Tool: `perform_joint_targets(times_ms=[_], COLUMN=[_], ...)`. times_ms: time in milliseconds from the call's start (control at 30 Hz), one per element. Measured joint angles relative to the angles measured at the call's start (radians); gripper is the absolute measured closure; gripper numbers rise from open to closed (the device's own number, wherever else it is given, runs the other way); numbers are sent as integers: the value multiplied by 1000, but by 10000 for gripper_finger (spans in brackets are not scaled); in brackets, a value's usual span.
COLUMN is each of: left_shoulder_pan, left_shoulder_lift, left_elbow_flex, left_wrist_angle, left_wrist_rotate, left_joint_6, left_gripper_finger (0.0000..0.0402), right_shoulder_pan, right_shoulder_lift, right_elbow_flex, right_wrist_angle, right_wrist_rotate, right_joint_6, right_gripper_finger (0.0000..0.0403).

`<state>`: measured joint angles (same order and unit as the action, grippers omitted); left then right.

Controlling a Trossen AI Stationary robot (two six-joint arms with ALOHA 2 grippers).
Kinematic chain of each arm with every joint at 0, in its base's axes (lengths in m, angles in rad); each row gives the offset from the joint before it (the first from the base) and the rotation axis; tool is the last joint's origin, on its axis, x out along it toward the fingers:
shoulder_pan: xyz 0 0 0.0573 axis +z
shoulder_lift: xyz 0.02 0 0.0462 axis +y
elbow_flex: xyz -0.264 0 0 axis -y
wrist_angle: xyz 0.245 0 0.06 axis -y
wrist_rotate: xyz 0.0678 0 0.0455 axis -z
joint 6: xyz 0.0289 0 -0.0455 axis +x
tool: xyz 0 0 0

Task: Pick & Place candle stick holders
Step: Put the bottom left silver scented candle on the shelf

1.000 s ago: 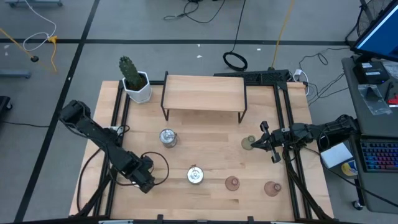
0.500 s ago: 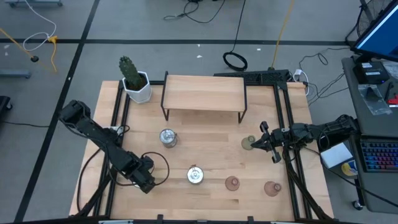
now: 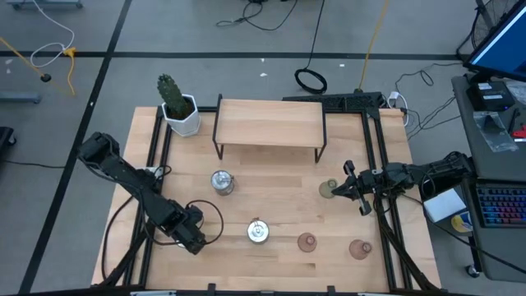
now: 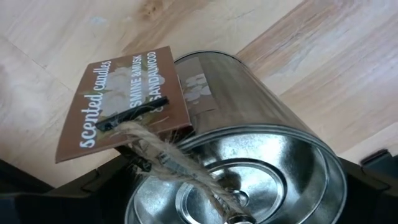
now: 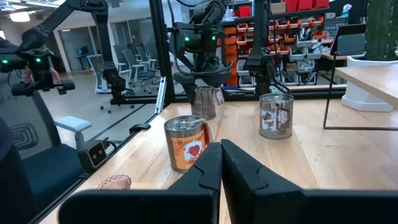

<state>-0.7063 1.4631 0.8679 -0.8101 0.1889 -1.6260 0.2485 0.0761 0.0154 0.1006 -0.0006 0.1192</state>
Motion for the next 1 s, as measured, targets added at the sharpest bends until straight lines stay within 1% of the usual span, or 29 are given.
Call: perform_joint_targets(times_ms=[300, 500, 600, 700, 833, 900, 1000], left_shoulder_pan=[27, 56, 81, 118, 183, 224, 276], left_shoulder_lift=[-17, -97, -139, -158, -155, -141, -118], left_elbow_flex=[47, 92, 128, 179, 257, 304, 371], left_wrist_angle=[-2, -7, -10, -10, -10, -11, -12], left_wrist_rotate=[-18, -41, -79, -135, -173, -193, -229], left_joint_6=[2, 0, -6, 4, 71, 113, 193], left_gripper_finger=[38, 38, 38, 38, 38, 38, 38], right_shoulder_pan=[0, 0, 0, 0, 0, 0, 0], right_shoulder_lift=[0, 0, 0, 0, 0, 0, 0], right_elbow_flex=[0, 0, 0, 0, 0, 0, 0], right_wrist_angle=[9, 118, 168, 210, 284, 334, 406], right_wrist_rotate=[0, 2, 11, 72, 218, 291, 344], right_joint_6=[0, 0, -3, -7, 8, 50, 112], right_gripper_finger=[402, 401, 402, 402, 402, 402, 401])
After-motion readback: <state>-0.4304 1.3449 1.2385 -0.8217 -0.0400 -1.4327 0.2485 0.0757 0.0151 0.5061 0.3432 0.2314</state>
